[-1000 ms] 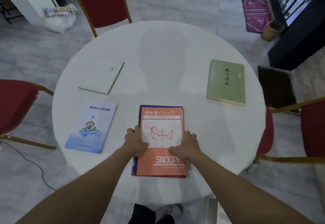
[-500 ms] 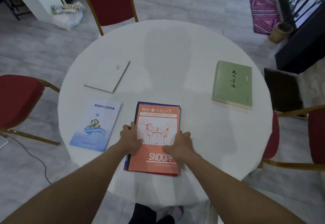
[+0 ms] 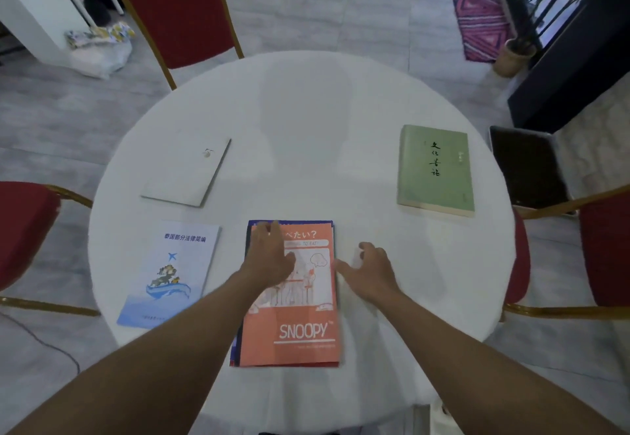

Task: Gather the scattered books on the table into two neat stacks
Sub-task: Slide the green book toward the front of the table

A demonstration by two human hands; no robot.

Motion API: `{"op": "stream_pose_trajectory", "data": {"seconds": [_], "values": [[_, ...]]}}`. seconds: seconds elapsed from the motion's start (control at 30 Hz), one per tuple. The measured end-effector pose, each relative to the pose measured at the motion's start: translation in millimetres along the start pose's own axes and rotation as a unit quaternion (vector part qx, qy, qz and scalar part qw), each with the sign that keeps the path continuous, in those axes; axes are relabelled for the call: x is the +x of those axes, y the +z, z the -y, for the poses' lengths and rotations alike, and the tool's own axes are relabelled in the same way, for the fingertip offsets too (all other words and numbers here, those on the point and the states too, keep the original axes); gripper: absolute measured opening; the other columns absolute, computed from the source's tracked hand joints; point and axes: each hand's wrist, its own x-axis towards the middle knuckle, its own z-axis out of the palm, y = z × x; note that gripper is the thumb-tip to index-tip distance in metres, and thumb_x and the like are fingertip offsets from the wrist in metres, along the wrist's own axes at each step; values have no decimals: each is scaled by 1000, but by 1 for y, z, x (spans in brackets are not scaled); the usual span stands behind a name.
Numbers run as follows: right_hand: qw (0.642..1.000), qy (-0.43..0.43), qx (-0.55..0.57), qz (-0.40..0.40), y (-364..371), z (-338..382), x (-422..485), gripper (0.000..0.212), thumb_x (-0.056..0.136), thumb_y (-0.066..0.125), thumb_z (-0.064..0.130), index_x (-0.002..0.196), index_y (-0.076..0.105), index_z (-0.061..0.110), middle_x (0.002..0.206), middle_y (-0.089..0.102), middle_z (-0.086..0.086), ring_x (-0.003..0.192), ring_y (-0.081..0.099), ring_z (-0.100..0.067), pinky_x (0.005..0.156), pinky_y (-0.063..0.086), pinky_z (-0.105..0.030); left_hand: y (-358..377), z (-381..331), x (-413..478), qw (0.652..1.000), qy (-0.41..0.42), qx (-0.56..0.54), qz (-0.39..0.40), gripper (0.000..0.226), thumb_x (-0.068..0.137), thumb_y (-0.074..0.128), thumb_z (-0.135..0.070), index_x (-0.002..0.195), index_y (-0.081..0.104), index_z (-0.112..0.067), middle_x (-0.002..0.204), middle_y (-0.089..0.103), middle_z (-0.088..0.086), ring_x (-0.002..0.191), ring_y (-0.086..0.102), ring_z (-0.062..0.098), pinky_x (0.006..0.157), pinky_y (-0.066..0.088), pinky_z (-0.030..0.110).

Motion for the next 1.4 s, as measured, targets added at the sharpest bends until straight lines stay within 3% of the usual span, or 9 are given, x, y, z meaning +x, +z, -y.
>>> {"op": "stream_pose_trajectory", "data": {"seconds": [0.23, 0.47, 0.63, 0.77, 0.9, 1.03, 1.27, 1.4], "values": [[988, 46, 57, -132, -71, -19, 54, 75, 86, 67, 52, 145, 42, 14, 143, 42, -11, 131, 46, -30, 107, 40, -41, 11, -101, 59, 992, 99, -32, 77, 60, 96, 55, -28, 145, 33, -1, 144, 37, 19, 134, 39, 35, 109, 36, 39], [964, 86, 68, -242, -131, -46, 114, 69, 89, 64, 44, 146, 39, 14, 149, 32, -11, 137, 33, -32, 113, 32, -47, 40, -179, 113, 981, 135, -28, 136, 64, 98, 52, -32, 149, 29, 1, 148, 37, 21, 138, 37, 33, 112, 32, 36], [966, 128, 60, -217, -146, -66, 140, 75, 88, 63, 44, 151, 31, 19, 158, 28, -11, 141, 32, -36, 114, 32, -54, 61, -206, 132, 976, 125, -61, 168, 57, 97, 53, -28, 145, 35, -4, 144, 39, 20, 130, 46, 33, 103, 38, 33], [961, 139, 88, -223, -144, -74, 145, 60, 90, 60, 41, 142, 44, 14, 142, 44, -13, 130, 45, -36, 106, 42, -51, 69, -216, 139, 974, 128, -82, 168, 40, 95, 53, -25, 128, 48, -2, 128, 57, 18, 117, 57, 36, 96, 49, 39], [959, 149, 75, -228, -138, -80, 138, 44, 93, 62, 38, 124, 56, 8, 132, 45, -16, 120, 52, -37, 100, 47, -40, 65, -217, 135, 980, 96, -99, 142, 45, 96, 49, -27, 135, 48, -5, 132, 60, 16, 120, 56, 35, 101, 48, 41], [964, 135, 121, -196, -133, -85, 118, 44, 87, 70, 33, 123, 62, 10, 125, 50, -14, 110, 60, -34, 95, 53, -45, 60, -205, 125, 984, 73, -74, 144, 41, 97, 47, -27, 132, 47, -7, 124, 64, 15, 117, 58, 34, 99, 49, 39], [983, 105, 106, -108, -119, -93, 69, 62, 83, 77, 29, 138, 52, 17, 126, 45, -12, 109, 60, -31, 98, 53, -43, 65, -176, 80, 990, 57, -11, 130, 46, 91, 58, -17, 132, 45, 1, 134, 45, 18, 119, 54, 35, 100, 49, 42], [990, 78, 89, -73, -112, -105, 41, 60, 83, 77, 23, 136, 52, 11, 130, 47, -15, 112, 59, -32, 99, 52, -45, 73, -162, 46, 988, 65, 4, 139, 52, 89, 62, -14, 133, 40, 0, 135, 41, 19, 121, 51, 37, 101, 47, 41]]}}
